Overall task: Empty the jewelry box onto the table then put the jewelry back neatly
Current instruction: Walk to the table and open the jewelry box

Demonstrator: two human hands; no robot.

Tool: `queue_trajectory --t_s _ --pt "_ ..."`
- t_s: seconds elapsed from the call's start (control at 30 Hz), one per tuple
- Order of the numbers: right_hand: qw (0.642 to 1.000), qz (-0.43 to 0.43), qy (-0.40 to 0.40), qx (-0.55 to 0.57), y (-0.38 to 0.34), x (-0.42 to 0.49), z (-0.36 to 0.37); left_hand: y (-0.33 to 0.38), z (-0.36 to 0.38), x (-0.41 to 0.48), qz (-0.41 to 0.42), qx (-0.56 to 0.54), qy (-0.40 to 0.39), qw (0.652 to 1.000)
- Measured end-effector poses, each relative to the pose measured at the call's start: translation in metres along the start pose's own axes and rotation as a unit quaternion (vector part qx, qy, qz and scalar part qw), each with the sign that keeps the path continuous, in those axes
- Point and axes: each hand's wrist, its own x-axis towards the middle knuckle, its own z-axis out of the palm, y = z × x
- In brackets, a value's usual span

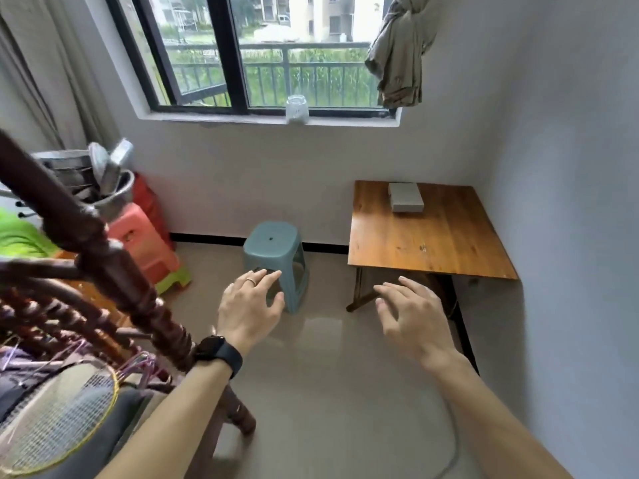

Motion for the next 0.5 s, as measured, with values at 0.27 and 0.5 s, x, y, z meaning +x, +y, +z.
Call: queue_trajectory --t_s 0.27,0.5 --pt "1.0 0.004 -0.02 0.01 0.036 0.17 0.071 -0.011 0.05 0.179 0.005 0.022 0.0 1.0" --pt "0.998 0.014 -0.063 0.024 0.071 0.328 0.109 -0.007 0.091 0.327 -0.002 0.026 -0.02 0.999"
